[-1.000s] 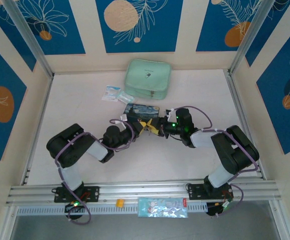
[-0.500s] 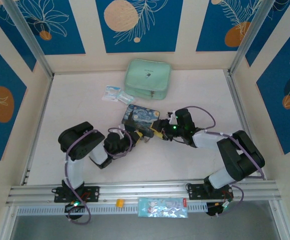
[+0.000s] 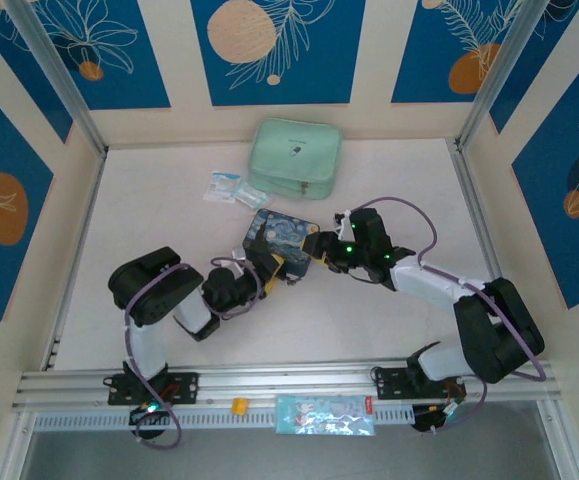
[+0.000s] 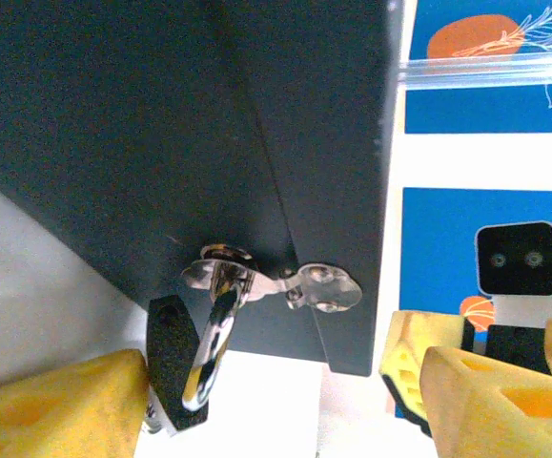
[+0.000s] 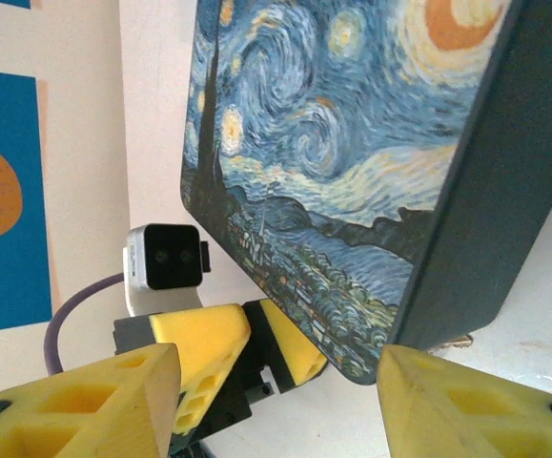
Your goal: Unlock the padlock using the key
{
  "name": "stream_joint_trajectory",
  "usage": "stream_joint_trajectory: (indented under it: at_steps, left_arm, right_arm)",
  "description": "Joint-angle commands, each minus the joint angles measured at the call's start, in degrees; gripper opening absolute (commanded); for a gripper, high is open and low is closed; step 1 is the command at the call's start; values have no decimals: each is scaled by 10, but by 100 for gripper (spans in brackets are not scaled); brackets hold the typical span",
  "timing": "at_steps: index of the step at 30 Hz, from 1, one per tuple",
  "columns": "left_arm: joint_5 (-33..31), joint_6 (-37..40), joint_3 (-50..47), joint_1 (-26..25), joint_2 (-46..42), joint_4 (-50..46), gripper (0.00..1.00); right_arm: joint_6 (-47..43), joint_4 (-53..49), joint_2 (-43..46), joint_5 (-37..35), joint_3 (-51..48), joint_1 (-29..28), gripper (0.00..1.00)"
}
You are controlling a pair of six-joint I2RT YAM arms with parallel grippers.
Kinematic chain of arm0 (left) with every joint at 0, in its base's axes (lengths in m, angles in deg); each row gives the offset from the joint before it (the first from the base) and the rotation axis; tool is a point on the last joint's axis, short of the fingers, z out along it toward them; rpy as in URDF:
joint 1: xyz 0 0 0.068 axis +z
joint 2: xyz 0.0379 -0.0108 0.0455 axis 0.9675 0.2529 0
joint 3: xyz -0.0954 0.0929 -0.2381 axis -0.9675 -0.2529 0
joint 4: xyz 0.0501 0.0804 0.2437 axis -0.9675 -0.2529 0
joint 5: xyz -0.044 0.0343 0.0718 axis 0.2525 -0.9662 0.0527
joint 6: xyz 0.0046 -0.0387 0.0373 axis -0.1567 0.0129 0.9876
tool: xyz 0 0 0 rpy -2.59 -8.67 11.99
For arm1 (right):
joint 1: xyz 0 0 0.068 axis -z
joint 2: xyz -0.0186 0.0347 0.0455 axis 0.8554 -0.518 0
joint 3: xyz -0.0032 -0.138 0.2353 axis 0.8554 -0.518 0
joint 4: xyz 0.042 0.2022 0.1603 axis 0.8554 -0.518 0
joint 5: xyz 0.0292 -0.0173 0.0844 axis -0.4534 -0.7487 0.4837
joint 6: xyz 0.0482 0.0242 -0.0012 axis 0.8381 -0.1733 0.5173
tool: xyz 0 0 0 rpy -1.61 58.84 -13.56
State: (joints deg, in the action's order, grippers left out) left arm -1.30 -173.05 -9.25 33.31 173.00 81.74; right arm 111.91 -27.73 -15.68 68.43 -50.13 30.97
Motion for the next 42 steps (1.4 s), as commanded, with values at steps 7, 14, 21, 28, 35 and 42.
stream_joint_trajectory:
  at_steps: [7, 14, 21, 28, 35, 42]
  left_arm:
    - [-40, -1, -30, -3, -71, -173, 78]
    - [-61, 35, -18, 9, -207, -362, 82]
    - [-106, 117, 0, 74, -412, -629, 92]
    - [-81, 188, 9, 185, -537, -747, 95]
    - [-39, 200, 12, 239, -541, -725, 94]
    - [-24, 192, 4, 242, -525, -696, 94]
  right_arm:
    - [-125, -121, 6, -54, 64, -56, 56]
    - [-292, -251, -65, -151, 166, -157, 55]
    - [-356, -327, -152, -220, 245, -194, 56]
    - [-376, -395, -239, -293, 324, -238, 56]
    - [-376, -451, -311, -428, 391, -282, 53]
    - [-361, -465, -329, -531, 398, -313, 52]
